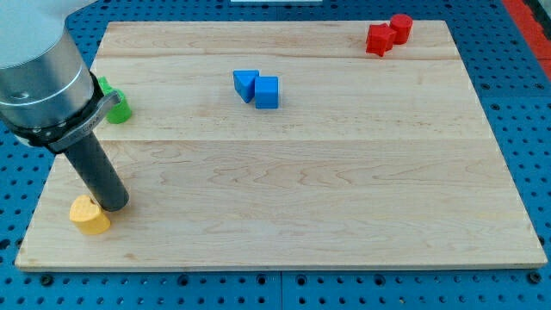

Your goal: Point your arm on top of green star

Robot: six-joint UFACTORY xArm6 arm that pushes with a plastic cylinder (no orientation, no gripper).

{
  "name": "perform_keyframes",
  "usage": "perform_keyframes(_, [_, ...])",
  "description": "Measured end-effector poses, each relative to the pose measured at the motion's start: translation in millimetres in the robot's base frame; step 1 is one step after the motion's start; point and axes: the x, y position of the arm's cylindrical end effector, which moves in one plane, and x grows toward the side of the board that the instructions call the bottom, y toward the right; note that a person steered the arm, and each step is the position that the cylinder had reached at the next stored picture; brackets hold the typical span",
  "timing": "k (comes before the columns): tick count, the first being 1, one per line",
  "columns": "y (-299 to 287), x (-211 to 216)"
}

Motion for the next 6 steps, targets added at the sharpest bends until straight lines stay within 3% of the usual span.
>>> perform_keyframes(1, [56, -24])
perform_keyframes(3, [44, -163])
perform_keyframes(4, [25, -225])
perform_keyframes(5, [-32, -259])
perform_keyframes(6, [-97, -268])
